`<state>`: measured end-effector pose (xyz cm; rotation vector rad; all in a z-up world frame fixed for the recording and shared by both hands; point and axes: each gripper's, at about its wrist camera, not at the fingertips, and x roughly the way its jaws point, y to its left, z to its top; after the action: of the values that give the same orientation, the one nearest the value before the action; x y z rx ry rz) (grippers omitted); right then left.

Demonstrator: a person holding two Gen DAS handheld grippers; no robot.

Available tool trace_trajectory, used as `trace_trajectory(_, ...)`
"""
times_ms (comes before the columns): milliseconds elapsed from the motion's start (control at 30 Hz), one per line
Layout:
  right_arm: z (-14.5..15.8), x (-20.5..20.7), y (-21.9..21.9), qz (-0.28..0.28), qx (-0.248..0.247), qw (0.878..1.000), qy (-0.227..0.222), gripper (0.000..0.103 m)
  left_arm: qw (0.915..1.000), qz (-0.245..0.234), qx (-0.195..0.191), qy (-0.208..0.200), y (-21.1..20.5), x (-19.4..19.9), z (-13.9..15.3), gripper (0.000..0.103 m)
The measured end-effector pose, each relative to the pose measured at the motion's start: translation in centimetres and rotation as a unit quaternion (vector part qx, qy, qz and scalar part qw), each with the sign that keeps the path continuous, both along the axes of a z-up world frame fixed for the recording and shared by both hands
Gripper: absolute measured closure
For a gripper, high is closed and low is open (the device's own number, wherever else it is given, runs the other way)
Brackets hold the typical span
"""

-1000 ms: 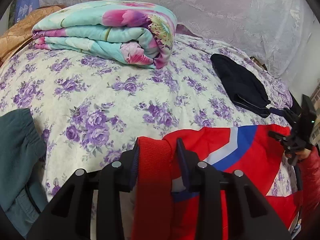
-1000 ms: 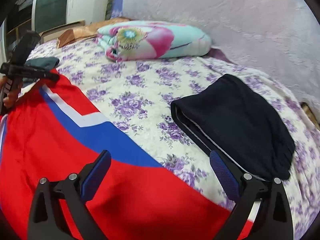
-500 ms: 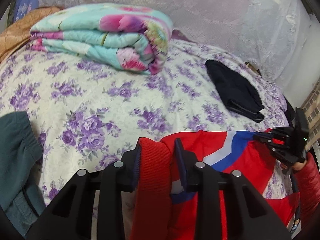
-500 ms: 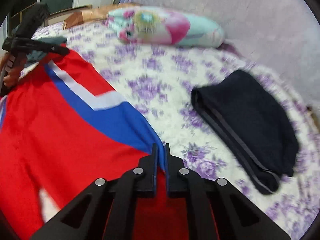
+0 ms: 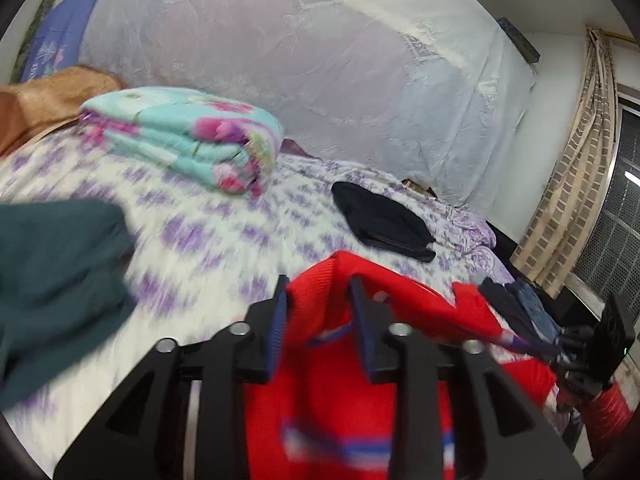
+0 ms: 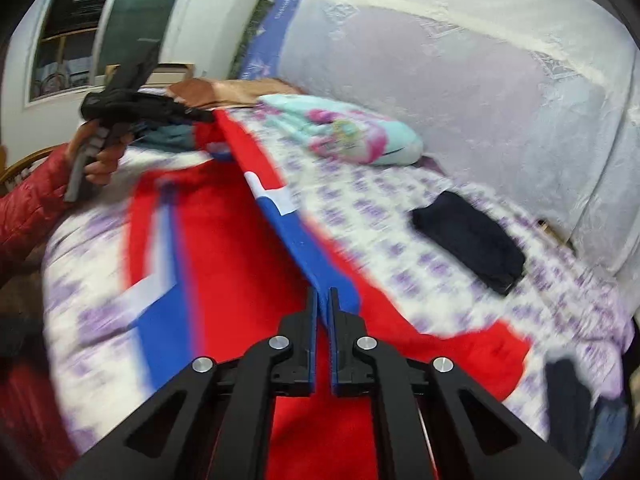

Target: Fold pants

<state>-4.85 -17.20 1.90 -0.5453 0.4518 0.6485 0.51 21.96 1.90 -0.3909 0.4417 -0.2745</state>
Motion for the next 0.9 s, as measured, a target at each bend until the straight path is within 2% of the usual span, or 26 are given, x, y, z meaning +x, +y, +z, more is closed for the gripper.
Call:
trace_trajectory(33, -1.0, -1.0, 0.2, 0.005, 0.001, 1.000, 0.010, 0.103, 0.9998, 0.003, -0.010, 0.019, 0.4, -0.8, -0.9, 0.058)
trace_trajectory(100, -3.0, -2.5, 0.7, 0.016, 0.001, 0.999, 0.031, 0.103, 0.9960, -0.013, -0.064, 0.060, 1.5, -1.9, -2.4, 0.058)
trace_trajectory(133, -3.8, -2.9, 0.9, 0.017, -0.005, 0.999, 0.036, 0.103, 0.9941, -0.008, -0.084, 0.068, 2.0, -2.4, -2.7, 0.056)
trace_trajectory(267, -3.6, -3.1, 0.7, 0.017, 0.001, 0.999, 0.039, 0.103, 0.9908, 0.005, -0.109, 0.080, 2.1, -4.4, -2.9, 0.054)
trace_trajectory(333, -3.0, -3.3, 0.3, 0.002, 0.011, 1.000, 0.017, 0.102, 0.9892, 0.000, -0.115, 0.090, 1.3, -4.6, -2.9, 0.050)
trace_trajectory(400, -3.0, -3.5, 0.2, -0.004, 0.004, 1.000, 0.010, 0.096, 0.9876, -0.015, -0.118, 0.102, 0.0, -4.2, -2.7, 0.050)
trace_trajectory(467, -3.0, -3.5, 0.0, -0.008, -0.005, 1.000, -0.001, 0.072, 0.9871, -0.017, -0.108, 0.117, -1.4, -3.7, -2.4, 0.045)
trace_trajectory(500, -3.0, -3.4, -0.1, -0.003, -0.012, 1.000, -0.004, 0.066, 0.9870, -0.008, -0.098, 0.126, -1.8, -3.3, -2.4, 0.039)
trace_trajectory(533, -3.1, -3.4, -0.2, 0.002, -0.023, 1.000, -0.009, 0.062, 0.9863, 0.004, -0.092, 0.137, -2.1, -2.7, -2.5, 0.037)
trace_trajectory(633, -3.5, -3.3, 0.0, 0.013, -0.063, 0.998, -0.027, 0.062, 0.9796, 0.013, -0.115, 0.165, -1.9, -0.3, -3.4, 0.037)
trace_trajectory(700, -3.6, -3.2, 0.3, 0.023, -0.082, 0.996, -0.034, 0.062, 0.9754, 0.020, -0.133, 0.175, -1.4, 0.3, -4.0, 0.041)
trace_trajectory(767, -3.9, -3.3, 0.8, 0.035, -0.103, 0.993, -0.048, 0.062, 0.9732, 0.023, -0.141, 0.180, -1.1, 0.7, -4.4, 0.051)
trace_trajectory(900, -5.5, -2.7, 2.9, 0.060, -0.176, 0.979, -0.079, 0.063, 0.9734, 0.016, -0.130, 0.188, -0.8, 1.3, -4.4, 0.070)
